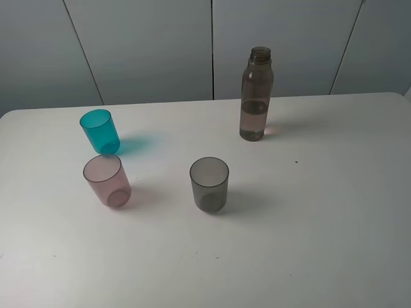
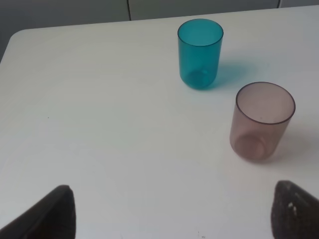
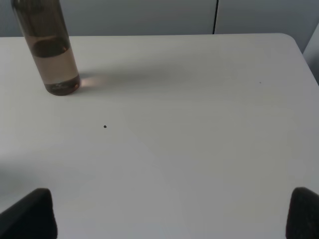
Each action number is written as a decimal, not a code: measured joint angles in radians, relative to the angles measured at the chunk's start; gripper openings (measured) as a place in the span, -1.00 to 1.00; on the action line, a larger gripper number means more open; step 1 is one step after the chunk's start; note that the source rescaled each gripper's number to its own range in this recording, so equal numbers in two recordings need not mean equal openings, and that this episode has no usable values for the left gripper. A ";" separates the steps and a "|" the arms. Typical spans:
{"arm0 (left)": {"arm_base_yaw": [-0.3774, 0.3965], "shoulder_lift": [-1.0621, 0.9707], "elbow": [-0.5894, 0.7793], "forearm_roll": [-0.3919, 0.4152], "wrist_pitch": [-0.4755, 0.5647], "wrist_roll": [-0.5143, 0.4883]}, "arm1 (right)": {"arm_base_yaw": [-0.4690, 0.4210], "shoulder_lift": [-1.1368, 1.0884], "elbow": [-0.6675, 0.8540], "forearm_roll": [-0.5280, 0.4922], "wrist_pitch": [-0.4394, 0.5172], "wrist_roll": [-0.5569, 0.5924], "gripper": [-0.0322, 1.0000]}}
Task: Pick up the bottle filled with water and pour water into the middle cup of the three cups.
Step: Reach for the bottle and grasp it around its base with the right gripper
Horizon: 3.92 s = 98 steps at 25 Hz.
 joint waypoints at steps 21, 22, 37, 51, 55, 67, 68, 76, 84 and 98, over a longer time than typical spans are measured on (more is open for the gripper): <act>0.000 0.000 0.000 0.000 0.000 0.000 | 0.000 0.000 0.000 0.000 0.000 0.000 1.00; 0.000 0.000 0.000 0.000 0.000 0.000 | 0.000 0.000 0.000 0.000 0.000 0.000 1.00; 0.000 0.000 0.000 0.000 0.000 0.000 | 0.000 0.000 0.000 0.000 0.000 0.000 1.00; 0.000 0.000 0.000 0.000 0.000 0.000 | 0.000 0.000 0.000 0.000 0.000 0.000 1.00; 0.000 0.000 0.000 0.000 0.000 0.000 | 0.000 0.000 0.000 0.000 0.000 0.000 1.00; 0.000 0.000 0.000 0.000 0.000 0.000 | 0.000 0.261 -0.152 0.002 -0.217 -0.052 1.00; 0.000 0.000 0.000 0.000 0.000 0.000 | 0.000 0.311 -0.176 0.002 -0.248 -0.062 1.00; 0.000 0.000 0.000 0.000 0.000 0.000 | 0.000 0.692 -0.281 0.079 -0.524 -0.152 1.00; 0.000 0.000 0.000 0.000 0.000 0.000 | 0.126 1.025 -0.285 0.106 -0.612 -0.204 1.00; 0.000 0.000 0.000 0.000 0.000 0.004 | 0.238 1.355 -0.211 0.134 -0.934 -0.211 1.00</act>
